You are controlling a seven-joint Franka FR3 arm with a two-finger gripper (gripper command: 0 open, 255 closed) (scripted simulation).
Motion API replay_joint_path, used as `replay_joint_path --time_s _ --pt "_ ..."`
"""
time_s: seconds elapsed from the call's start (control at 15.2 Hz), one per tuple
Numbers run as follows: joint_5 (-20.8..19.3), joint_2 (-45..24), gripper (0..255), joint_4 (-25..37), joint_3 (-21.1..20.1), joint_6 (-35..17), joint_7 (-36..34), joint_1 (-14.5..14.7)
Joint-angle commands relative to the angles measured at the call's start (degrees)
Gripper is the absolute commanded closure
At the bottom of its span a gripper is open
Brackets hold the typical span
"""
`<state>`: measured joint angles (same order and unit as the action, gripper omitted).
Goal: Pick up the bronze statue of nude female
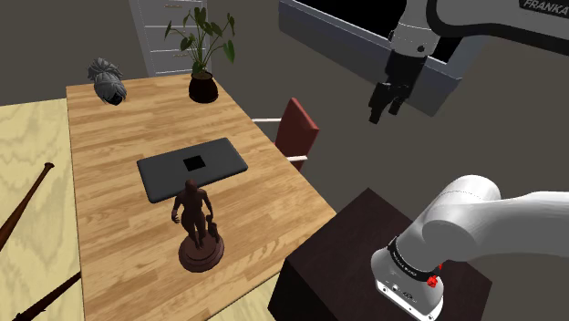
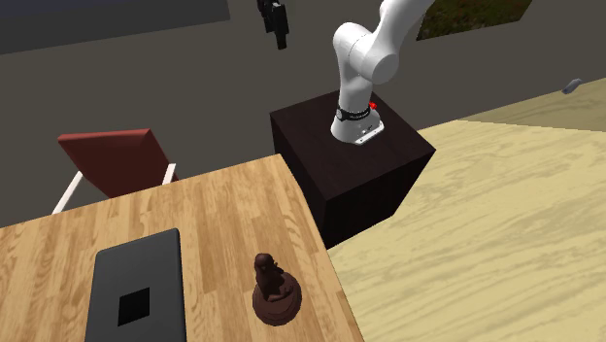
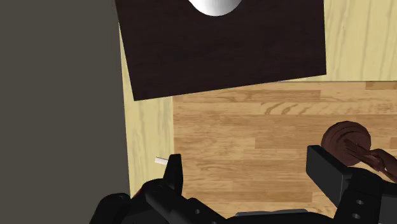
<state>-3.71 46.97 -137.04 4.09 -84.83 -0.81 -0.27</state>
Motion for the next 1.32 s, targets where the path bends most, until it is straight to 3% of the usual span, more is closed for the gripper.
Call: replay_joint_path --time_s 0.0,0.66,1.25 --pt "0.0 0.0 0 0.0 0.0 0.0 0.0 0.0" --pt "4.1 -2.2 0 -15.7 -2.4 -24.5 1.6 5.6" --pt "8.5 -14.4 0 -23.0 -5.2 -50.1 3.9 12.0"
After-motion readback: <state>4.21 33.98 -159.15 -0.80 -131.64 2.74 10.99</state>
